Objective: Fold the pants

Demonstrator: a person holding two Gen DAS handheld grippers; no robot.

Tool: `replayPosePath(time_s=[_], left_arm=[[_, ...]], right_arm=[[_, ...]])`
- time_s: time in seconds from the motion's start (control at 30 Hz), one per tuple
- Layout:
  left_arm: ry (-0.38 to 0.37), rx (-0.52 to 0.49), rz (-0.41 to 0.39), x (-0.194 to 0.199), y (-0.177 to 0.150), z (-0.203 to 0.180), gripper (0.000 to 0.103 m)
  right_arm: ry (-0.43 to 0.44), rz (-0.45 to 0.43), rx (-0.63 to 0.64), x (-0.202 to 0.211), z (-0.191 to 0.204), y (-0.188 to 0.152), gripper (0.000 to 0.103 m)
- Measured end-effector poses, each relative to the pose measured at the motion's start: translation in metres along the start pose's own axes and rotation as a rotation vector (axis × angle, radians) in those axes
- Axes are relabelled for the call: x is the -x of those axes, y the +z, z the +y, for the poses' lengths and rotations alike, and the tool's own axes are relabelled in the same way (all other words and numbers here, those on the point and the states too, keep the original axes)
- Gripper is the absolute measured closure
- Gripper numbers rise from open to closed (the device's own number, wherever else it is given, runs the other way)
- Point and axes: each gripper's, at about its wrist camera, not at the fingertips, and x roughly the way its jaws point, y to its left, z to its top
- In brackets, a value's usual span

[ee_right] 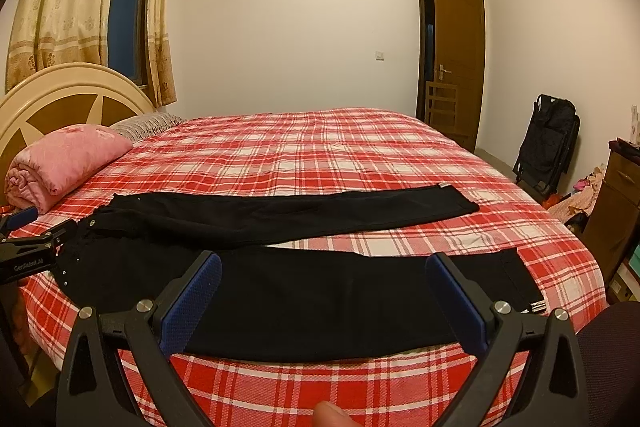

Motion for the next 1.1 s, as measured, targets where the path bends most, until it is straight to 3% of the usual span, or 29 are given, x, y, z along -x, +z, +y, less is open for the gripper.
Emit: replayPosePath(time_s=[0.27,0.37,0.47,0.6,0.77,0.87,1.03,1.1], left_arm=[[0.033,-0.044,0.030,-0.034,-0.002,0.026,0.000],[0.100,-0.050,0.041,-0.065,0.008,0.064,0.000],[0.219,-0.075,0.073,-0.107,0.024,0.108,0.000],[0.275,-0.109,0.111,-0.169,0.045,0.154,0.000],[0.164,-0.062,0.211,-0.237,0.063,0.178,0.000],[0.095,-0.063,0.257,-0.271,0.065,0.179,0.004],[0.049,-0.084,0.397,-0.336,0.056,0.185,0.019],[0.003,-0.071,0.443,-0.350,0.050,0.188,0.031]], right_arm=[[0.009,0.121,-0.049,-0.043,-0.023,-0.010,0.001],[-0.006,0.149,-0.071,-0.063,-0.041,-0.010,0.001],[-0.056,0.172,-0.060,-0.089,-0.060,-0.003,0.001],[-0.094,0.222,-0.067,-0.135,-0.090,0.013,0.002],[-0.085,0.303,-0.148,-0.190,-0.135,0.038,0.007],[-0.122,0.324,-0.183,-0.220,-0.160,0.052,0.008],[-0.154,0.357,-0.247,-0.269,-0.201,0.066,0.008],[-0.170,0.367,-0.242,-0.287,-0.212,0.070,0.009]])
